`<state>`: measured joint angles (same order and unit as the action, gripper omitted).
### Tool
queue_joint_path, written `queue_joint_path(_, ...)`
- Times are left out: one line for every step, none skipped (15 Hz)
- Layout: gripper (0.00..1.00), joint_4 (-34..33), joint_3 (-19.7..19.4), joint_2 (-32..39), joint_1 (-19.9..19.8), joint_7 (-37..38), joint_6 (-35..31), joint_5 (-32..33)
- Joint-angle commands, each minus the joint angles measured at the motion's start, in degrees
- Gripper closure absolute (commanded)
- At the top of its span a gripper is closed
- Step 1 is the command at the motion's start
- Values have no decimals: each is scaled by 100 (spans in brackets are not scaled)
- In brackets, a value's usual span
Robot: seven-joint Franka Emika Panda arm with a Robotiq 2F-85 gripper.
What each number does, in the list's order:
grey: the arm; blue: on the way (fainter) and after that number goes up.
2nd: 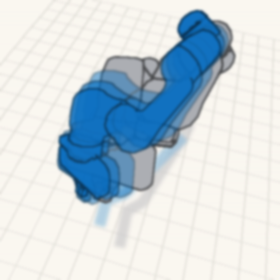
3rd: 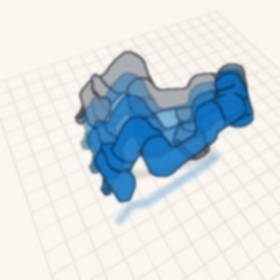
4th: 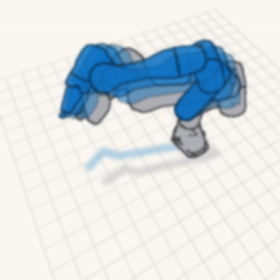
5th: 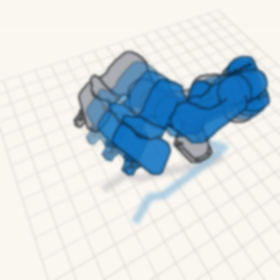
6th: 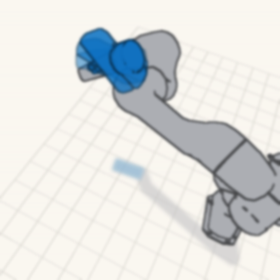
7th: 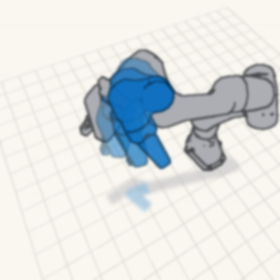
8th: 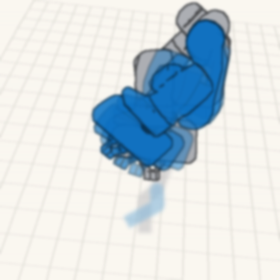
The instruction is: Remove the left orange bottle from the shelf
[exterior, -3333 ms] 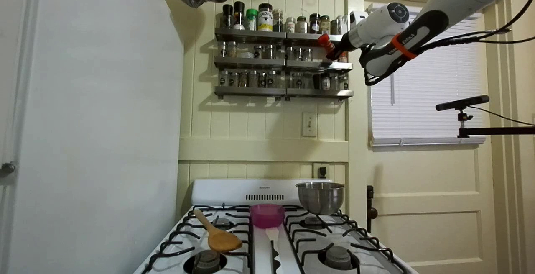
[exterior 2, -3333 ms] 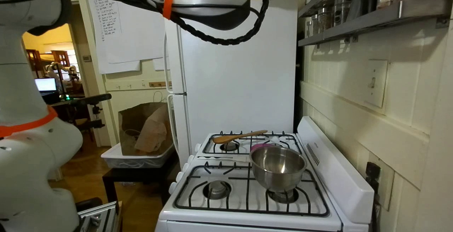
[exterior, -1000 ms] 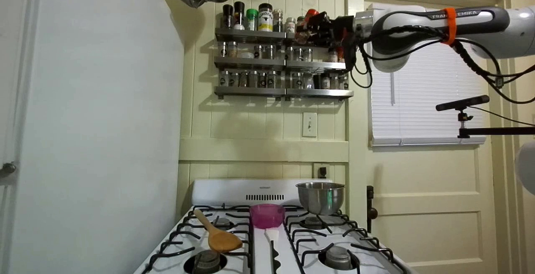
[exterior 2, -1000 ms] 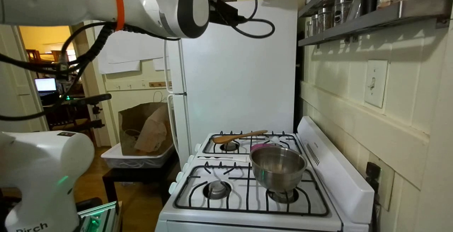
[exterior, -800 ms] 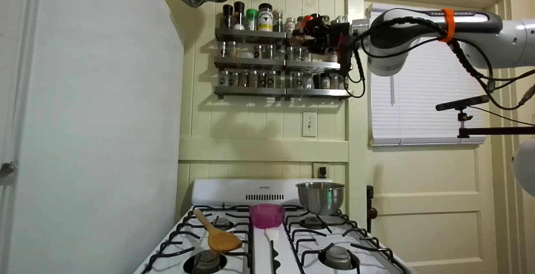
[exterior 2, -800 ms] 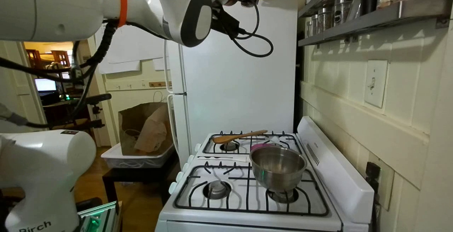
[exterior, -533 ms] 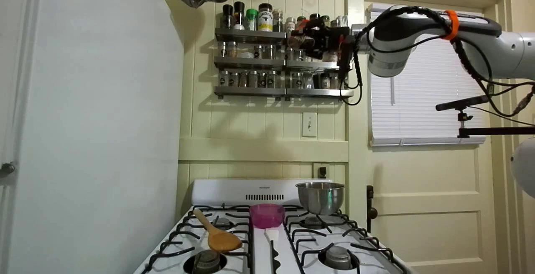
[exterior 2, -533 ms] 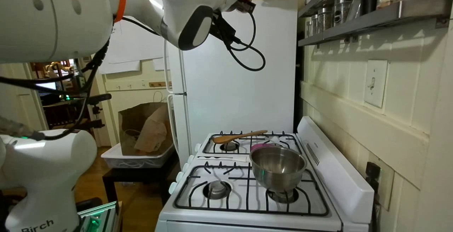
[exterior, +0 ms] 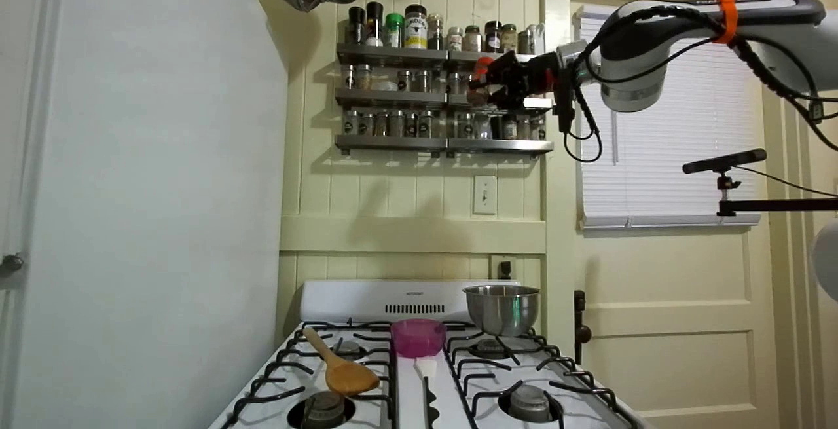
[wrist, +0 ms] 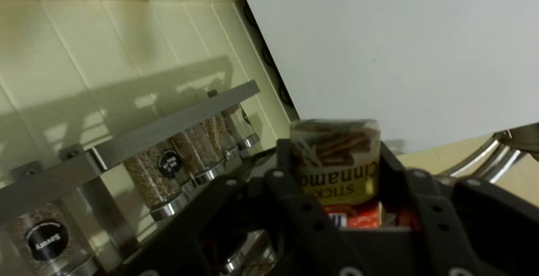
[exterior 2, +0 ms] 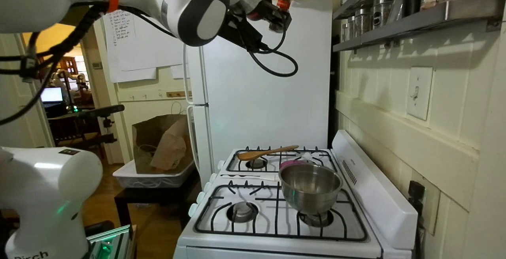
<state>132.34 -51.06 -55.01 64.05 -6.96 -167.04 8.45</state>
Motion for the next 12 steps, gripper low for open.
queue_joint_path(52, 11, 232, 261, -353, -371, 131, -577)
queue_joint_path(52, 11, 323, 372, -508, -375, 198, -629)
queue_joint_path(52, 11, 371, 450, -584, -375, 206, -650)
queue_joint_path(52, 11, 381, 499, -604, -376, 207, -659)
queue_joint_path(52, 11, 380, 526, -606, -376, 207, -662)
queue_joint_path(77, 91, 308, 554, -520, -366, 138, -707)
queue_joint_path(77, 165, 264, 565, -462, -351, 125, -847)
queue_joint_path(77, 265, 192, 573, -369, -471, 76, -999)
queue_joint_path(77, 387, 123, 534, -249, -537, 68, -1185)
queue_joint_path(77, 535, 51, 493, -122, -601, 58, -1362)
queue_joint_path(77, 650, 10, 511, -59, -654, 70, -1488)
queue_joint_path(77, 826, -64, 437, 107, -713, 96, -1640)
